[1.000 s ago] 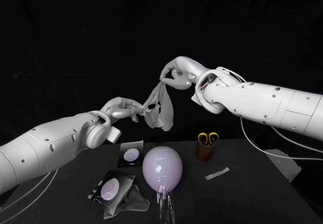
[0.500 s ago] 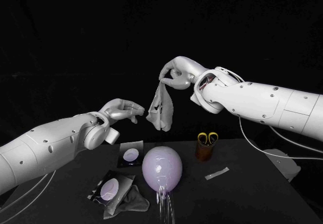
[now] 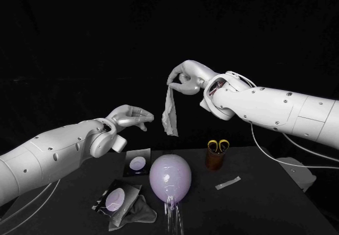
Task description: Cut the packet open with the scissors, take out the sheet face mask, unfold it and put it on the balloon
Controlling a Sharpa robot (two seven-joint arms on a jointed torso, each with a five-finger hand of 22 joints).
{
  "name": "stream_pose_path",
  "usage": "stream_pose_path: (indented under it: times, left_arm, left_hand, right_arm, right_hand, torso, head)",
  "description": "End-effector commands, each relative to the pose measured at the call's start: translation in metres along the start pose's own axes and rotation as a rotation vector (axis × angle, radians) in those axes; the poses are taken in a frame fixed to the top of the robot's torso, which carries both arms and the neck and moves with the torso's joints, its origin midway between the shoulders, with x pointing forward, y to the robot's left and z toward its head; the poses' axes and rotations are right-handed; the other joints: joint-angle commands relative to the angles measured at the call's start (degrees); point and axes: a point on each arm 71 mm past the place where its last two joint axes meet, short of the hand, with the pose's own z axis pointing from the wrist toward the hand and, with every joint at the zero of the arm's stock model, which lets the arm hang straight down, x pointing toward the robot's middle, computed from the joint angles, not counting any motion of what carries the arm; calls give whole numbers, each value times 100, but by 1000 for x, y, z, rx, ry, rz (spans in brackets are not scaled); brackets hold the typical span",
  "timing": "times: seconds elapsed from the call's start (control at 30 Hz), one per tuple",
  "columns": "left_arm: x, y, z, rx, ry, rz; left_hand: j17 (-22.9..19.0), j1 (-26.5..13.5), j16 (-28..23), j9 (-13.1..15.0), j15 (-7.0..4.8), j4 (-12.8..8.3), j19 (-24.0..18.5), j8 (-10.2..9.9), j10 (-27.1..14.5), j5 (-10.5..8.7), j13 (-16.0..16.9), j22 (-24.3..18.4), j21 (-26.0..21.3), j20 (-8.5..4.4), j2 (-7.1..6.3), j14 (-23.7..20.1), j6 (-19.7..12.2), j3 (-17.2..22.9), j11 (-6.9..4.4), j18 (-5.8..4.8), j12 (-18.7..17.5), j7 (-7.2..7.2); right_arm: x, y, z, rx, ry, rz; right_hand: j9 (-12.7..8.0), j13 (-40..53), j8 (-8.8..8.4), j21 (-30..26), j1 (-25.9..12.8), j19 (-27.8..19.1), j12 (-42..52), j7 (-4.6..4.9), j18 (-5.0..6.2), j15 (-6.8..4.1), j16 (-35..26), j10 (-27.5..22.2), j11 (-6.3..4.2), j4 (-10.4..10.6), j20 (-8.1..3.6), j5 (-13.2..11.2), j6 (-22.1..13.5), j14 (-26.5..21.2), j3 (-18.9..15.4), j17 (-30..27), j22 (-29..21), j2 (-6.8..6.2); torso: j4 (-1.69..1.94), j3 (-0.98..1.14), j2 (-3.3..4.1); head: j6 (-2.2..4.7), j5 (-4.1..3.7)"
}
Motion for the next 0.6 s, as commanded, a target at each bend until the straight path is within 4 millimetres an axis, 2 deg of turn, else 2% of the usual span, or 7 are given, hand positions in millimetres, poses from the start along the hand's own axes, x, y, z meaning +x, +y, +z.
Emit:
stream_pose_path:
  times: [0.03,0.2,0.27,0.37,0.43,0.6]
  left_arm:
    - [0,-3,2,28,-43,14]
    - [8,-6,5,69,-74,56]
    - [12,-7,5,89,-85,69]
    - [20,-9,5,131,-114,95]
    - [24,-11,4,155,-135,109]
    - [30,-17,3,220,-191,141]
  left_hand:
    - [-92,30,-82,-30,13,54,-4,-36,-11,8,-43,-113,-162,72,20,-92,-70,-181,33,116,-78,-21]
    - [-324,92,-408,-66,78,186,-126,-22,32,5,-52,-382,-586,156,5,-437,-42,-643,61,96,-168,-23]
    - [-474,145,-690,-65,107,253,-368,29,208,8,-23,-607,-975,243,15,-744,41,-905,52,54,-95,28]
    - [-664,292,-1019,-108,178,313,-575,-8,251,8,-20,-930,-1492,350,60,-1010,-65,-1242,90,43,-50,-10]
    - [-767,416,-1172,-139,243,355,-551,-39,99,9,-32,-1101,-1734,369,124,-1120,-172,-1500,158,48,-76,-32]
    - [-839,608,-1231,-119,249,401,-417,69,16,8,17,-1257,-1929,369,220,-1192,-188,-1808,152,57,84,118]
  right_arm:
    - [0,1,0,-1,6,1]
    - [1,2,1,-1,7,4]
    - [1,3,1,-1,7,4]
    - [2,4,2,-1,10,6]
    - [3,5,2,-2,12,7]
    - [5,6,2,-2,17,9]
  right_hand:
    - [622,944,232,5,-5,452,18,3,-103,-39,20,129,3,-22,-42,17,33,600,7,1508,1428,42]
    - [627,951,239,19,-8,460,31,1,-106,-41,20,136,1,-24,-44,17,31,600,14,1508,1432,39]
    - [627,951,239,19,-8,460,31,1,-106,-41,20,136,1,-24,-44,17,31,600,14,1508,1432,39]
    - [628,950,240,13,-8,456,29,1,-105,-42,20,135,0,-25,-45,17,30,600,15,1508,1430,38]
    - [628,950,240,13,-8,456,29,1,-105,-42,20,135,0,-25,-45,17,30,600,15,1508,1430,38]
    - [629,953,242,19,-9,460,35,0,-106,-42,20,139,0,-26,-45,17,30,600,17,1508,1432,37]
  torso:
    - [-2,0,0]
    - [5,-3,4]
    - [3,-4,4]
    - [3,-5,3]
    - [4,-5,3]
    - [4,-1,3]
  head:
    - [-5,-6]
    - [-4,-12]
    - [-6,-11]
    - [-6,-18]
    - [-5,-15]
    - [10,-18]
